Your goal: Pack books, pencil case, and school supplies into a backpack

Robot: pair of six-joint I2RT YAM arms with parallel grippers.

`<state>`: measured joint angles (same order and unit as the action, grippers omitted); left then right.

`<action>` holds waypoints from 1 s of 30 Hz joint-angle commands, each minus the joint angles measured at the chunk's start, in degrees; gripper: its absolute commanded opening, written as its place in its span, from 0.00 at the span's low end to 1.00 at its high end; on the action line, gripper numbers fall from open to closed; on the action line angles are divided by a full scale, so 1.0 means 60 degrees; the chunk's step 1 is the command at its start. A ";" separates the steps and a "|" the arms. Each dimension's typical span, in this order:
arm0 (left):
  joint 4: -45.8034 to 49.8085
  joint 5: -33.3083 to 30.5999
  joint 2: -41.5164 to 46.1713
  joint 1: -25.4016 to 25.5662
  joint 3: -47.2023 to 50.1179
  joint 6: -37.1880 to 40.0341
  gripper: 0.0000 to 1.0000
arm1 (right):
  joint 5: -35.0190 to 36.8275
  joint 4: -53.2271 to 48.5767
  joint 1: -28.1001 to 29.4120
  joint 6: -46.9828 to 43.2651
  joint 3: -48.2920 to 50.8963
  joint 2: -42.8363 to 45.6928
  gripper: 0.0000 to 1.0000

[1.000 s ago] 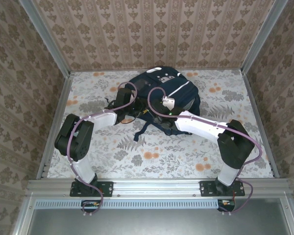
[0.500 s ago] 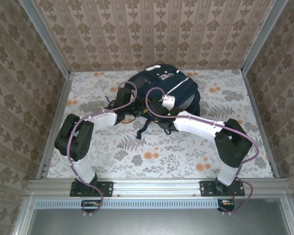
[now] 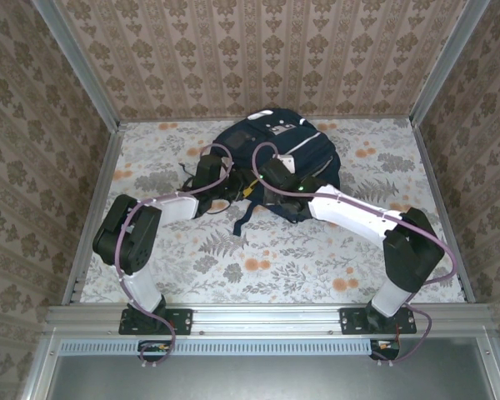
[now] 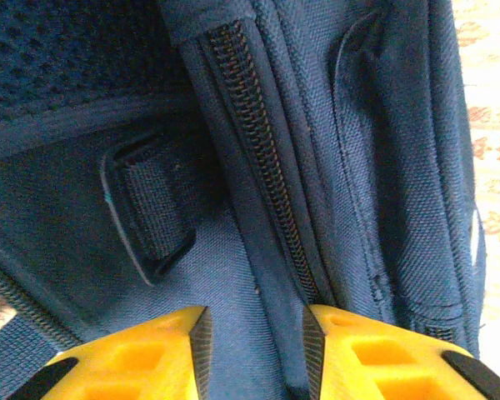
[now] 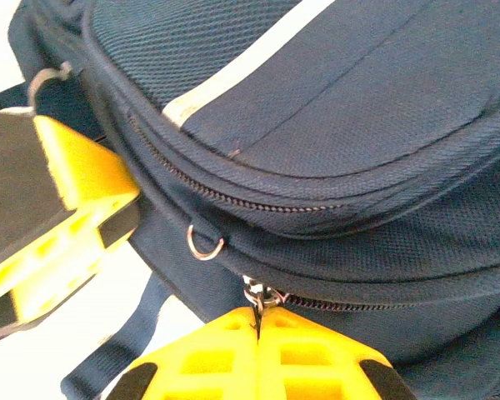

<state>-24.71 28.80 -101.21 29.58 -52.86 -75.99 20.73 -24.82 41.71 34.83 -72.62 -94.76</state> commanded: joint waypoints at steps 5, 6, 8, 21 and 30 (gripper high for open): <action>-0.2203 0.0214 -0.0489 0.0094 0.0161 -0.1026 0.39 | -0.3413 0.0440 -0.0487 -0.0004 0.0250 0.0886 0.00; -0.2362 0.0189 -0.0533 0.0116 0.0167 -0.1081 0.39 | -0.3614 0.0452 -0.0558 0.0121 0.0293 0.0924 0.00; -0.2539 0.0119 -0.0579 0.0137 0.0188 -0.1111 0.39 | -0.3916 0.0322 -0.0727 0.0412 0.0325 0.0991 0.00; -0.2444 -0.0537 0.0269 0.0295 0.1021 -0.0811 0.51 | -0.3459 -0.0659 -0.1100 0.0946 0.0282 0.0837 0.00; -0.2564 -0.0447 -0.0556 0.0432 0.0250 -0.1077 0.48 | -0.2936 -0.0873 -0.1107 0.0992 0.0311 0.1027 0.09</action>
<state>-38.04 26.30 -102.78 31.83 -48.88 -81.56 1.10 -28.08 35.24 40.10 -70.96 -90.04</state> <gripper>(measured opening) 0.491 0.089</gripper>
